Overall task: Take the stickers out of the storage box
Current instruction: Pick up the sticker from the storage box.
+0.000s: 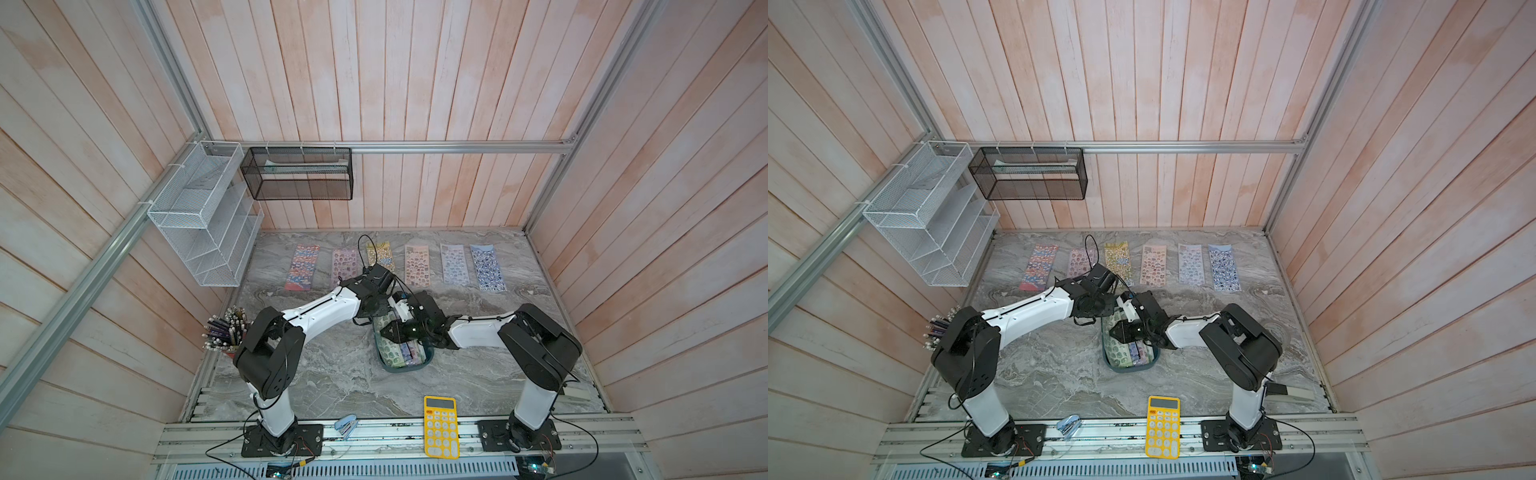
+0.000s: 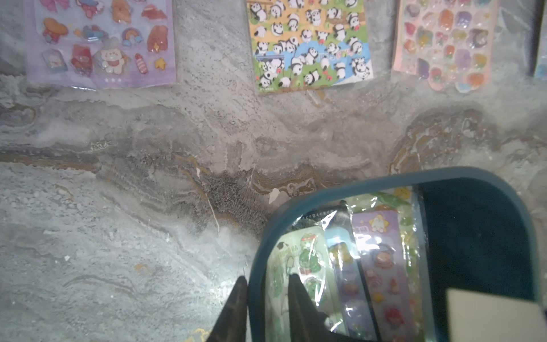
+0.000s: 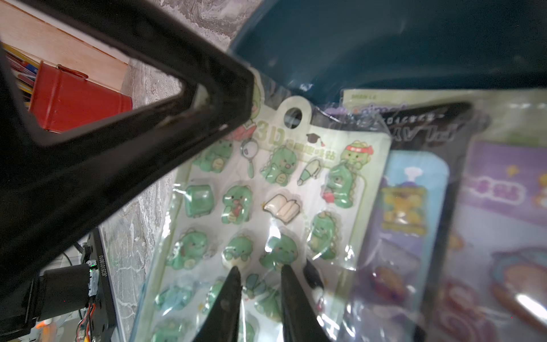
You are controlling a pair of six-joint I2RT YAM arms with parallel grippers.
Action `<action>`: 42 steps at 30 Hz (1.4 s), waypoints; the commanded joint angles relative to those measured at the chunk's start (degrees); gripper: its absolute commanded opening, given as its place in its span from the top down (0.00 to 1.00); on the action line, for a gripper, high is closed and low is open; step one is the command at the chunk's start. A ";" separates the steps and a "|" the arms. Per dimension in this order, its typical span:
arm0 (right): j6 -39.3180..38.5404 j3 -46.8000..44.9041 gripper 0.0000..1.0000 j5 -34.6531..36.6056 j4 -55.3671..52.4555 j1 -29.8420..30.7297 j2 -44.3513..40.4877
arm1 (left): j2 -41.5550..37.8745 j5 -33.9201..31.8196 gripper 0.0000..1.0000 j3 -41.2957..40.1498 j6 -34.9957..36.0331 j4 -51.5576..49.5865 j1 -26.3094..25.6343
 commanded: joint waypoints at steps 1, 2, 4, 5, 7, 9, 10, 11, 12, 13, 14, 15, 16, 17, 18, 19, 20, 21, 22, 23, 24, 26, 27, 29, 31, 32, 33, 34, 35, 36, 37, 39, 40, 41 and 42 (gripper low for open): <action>0.28 -2.20 0.74 -1.06 -6.02 0.40 3.13 | 0.53 0.01 0.69 2.10 0.25 -0.48 -0.39; 0.27 -2.22 0.74 -1.05 -6.02 0.44 3.13 | 0.29 0.05 0.69 2.28 0.34 -0.52 -0.39; 0.27 -2.14 0.74 -1.06 -6.11 0.42 3.22 | -0.06 0.14 0.71 2.55 0.51 -0.57 -0.56; 0.27 -2.13 0.74 -1.04 -6.11 0.37 3.22 | -0.18 0.14 0.73 2.67 0.52 -0.65 -0.73; 0.27 -2.05 0.74 -1.06 -6.19 0.31 3.22 | -0.29 -0.01 0.74 2.85 0.43 -1.00 -0.78; 0.18 -1.96 0.74 -1.13 -6.20 0.34 3.22 | -0.22 0.05 0.75 2.70 0.43 -1.05 -0.93; 0.18 -1.96 0.74 -1.15 -6.20 0.36 3.18 | -0.11 0.05 0.76 2.64 0.43 -1.06 -0.88; 0.18 -2.03 0.74 -1.15 -6.23 0.35 3.13 | 0.13 0.05 0.78 2.60 0.43 -1.07 -1.01; 0.18 -2.05 0.74 -1.15 -6.28 0.36 3.05 | 0.39 0.02 0.79 2.56 0.43 -1.08 -1.01; 0.18 -2.07 0.74 -1.15 -6.28 0.36 2.91 | 0.72 0.11 0.81 2.63 0.41 -1.19 -0.97; 0.18 -2.13 0.74 -1.15 -6.37 0.36 2.79 | 1.02 0.26 0.83 2.59 0.43 -1.16 -0.98; 0.18 -2.11 0.74 -1.15 -6.37 0.36 2.71 | 1.18 0.44 0.85 2.61 0.43 -1.19 -1.01; 0.18 -2.14 0.74 -1.11 -6.46 0.36 2.67 | 1.40 0.55 0.87 2.75 0.36 -1.02 -1.06; 0.09 -2.14 0.74 -1.06 -6.55 0.28 2.61 | 1.47 0.49 0.88 2.85 0.35 -1.05 -1.17; 0.09 -2.13 0.74 -0.98 -6.61 0.27 2.60 | 1.56 0.58 0.89 3.01 0.35 -1.09 -1.26; 0.09 -2.20 0.74 -1.00 -6.55 0.27 2.60 | 1.51 0.57 0.90 3.11 0.39 -1.07 -1.40; 0.09 -2.18 0.74 -0.97 -6.48 0.27 2.60 | 1.51 0.44 0.90 3.17 0.50 -1.05 -1.44; 0.09 -2.22 0.74 -0.98 -6.46 0.27 2.60 | 1.67 0.46 0.91 3.21 0.52 -1.10 -1.47; 0.09 -2.22 0.74 -0.98 -6.47 0.27 2.60 | 1.73 0.49 0.93 3.21 0.52 -1.17 -1.52; 0.12 -2.18 0.74 -0.89 -6.46 0.27 2.60 | 1.75 0.56 0.94 3.29 0.43 -1.29 -1.52; 0.17 -2.22 0.74 -0.87 -6.40 0.29 2.56 | 1.84 0.58 0.94 3.38 0.39 -1.49 -1.49; 0.16 -2.30 0.74 -0.82 -6.37 0.27 2.69 | 1.47 0.57 0.94 3.38 0.18 -1.75 -1.66; 0.09 -2.31 0.74 -0.84 -6.37 0.27 2.77 | 1.26 0.54 0.92 3.38 0.09 -1.80 -1.71; 0.16 -2.39 0.74 -0.88 -6.21 0.27 2.78 | 0.62 0.53 0.81 3.30 -0.01 -1.89 -1.90; 0.18 -2.48 0.74 -0.89 -6.03 0.26 2.80 | 0.29 0.47 0.78 3.21 -0.01 -1.75 -2.10; 0.26 -2.47 0.74 -0.89 -6.02 0.27 2.78 | 0.34 0.42 0.79 3.21 -0.01 -1.67 -2.10; 0.22 -2.49 0.74 -0.91 -6.02 0.29 2.78 | 0.47 0.36 0.79 3.21 -0.01 -1.71 -2.13; 0.27 -2.48 0.74 -0.89 -6.02 0.27 2.78 | 0.67 0.40 0.80 3.20 0.08 -1.76 -2.13; 0.27 -2.49 0.74 -0.91 -6.02 0.22 2.65 | 0.84 0.34 0.80 3.21 0.14 -1.78 -2.06; 0.25 -2.46 0.74 -0.93 -5.94 0.29 2.61 | 1.12 0.39 0.80 3.26 0.17 -1.87 -2.13; 0.27 -2.49 0.74 -0.89 -5.93 0.18 2.52 | 1.35 0.37 0.80 3.29 0.21 -1.86 -2.06; 0.27 -2.65 0.74 -0.89 -5.85 0.18 2.38 | 1.90 0.38 0.80 3.20 0.32 -1.88 -2.07; 0.27 -2.79 0.74 -0.84 -5.76 0.20 2.26 | 2.07 0.35 0.80 3.21 0.35 -1.89 -2.11; 0.35 -2.79 0.74 -0.80 -5.70 0.11 2.17 | 2.42 0.32 0.81 3.15 0.35 -1.93 -2.11; 0.36 -2.90 0.74 -0.80 -5.68 0.18 2.09 | 2.60 0.21 0.82 3.05 0.35 -1.98 -2.06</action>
